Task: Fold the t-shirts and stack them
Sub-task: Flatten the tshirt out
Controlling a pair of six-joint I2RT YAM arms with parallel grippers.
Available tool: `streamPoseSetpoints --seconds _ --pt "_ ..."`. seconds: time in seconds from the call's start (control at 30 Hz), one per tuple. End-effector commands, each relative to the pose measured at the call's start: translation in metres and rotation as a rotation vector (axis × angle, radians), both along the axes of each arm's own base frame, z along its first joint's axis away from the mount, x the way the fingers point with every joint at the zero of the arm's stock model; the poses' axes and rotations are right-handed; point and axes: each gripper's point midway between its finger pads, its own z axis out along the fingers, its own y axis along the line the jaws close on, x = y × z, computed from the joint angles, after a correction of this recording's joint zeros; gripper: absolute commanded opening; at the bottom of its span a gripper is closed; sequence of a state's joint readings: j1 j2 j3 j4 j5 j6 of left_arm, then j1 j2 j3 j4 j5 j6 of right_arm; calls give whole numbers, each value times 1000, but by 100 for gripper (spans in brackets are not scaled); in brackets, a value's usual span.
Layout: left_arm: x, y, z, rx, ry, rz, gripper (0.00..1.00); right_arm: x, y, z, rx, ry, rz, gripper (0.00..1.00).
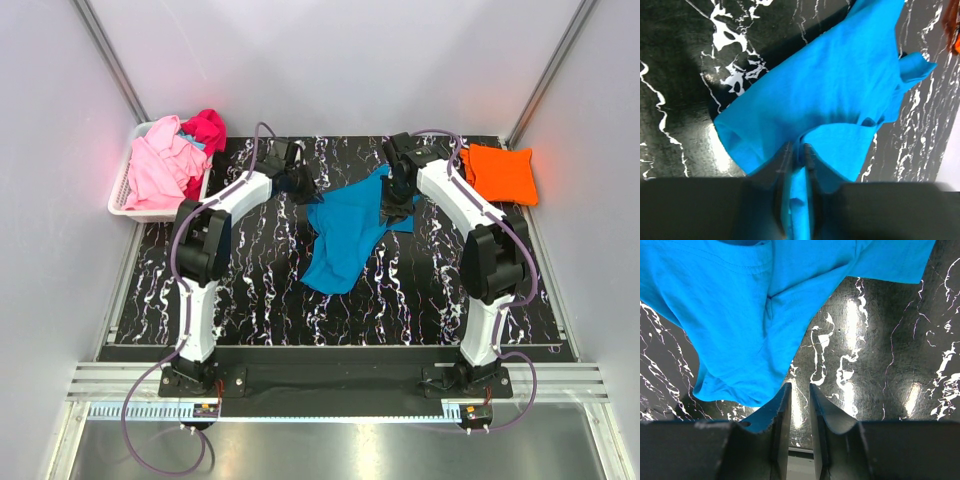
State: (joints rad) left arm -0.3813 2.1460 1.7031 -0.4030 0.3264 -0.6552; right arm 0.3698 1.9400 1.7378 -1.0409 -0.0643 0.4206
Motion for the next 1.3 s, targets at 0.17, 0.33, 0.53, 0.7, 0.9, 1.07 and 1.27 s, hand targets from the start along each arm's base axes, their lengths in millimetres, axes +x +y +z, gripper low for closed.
streamPoseSetpoints --seconds 0.17,0.33,0.53,0.7,0.9,1.07,1.27 --pt "8 0 46 0 -120 -20 0 14 -8 22 5 -86 -58 25" --pt "-11 30 98 82 -212 25 0 42 -23 32 19 -143 -126 24" --pt "-38 68 164 132 -332 92 0 65 -28 32 45 -155 -152 22" --pt "-57 113 210 156 -392 204 0 78 -27 25 67 -153 -157 25" --pt "-95 202 279 299 -551 488 0 107 -12 10 119 -150 -154 34" --pt "-123 223 291 332 -577 533 0 156 2 18 192 -224 -149 38" --pt "-137 211 243 295 -462 479 0 220 33 13 326 -342 -103 41"
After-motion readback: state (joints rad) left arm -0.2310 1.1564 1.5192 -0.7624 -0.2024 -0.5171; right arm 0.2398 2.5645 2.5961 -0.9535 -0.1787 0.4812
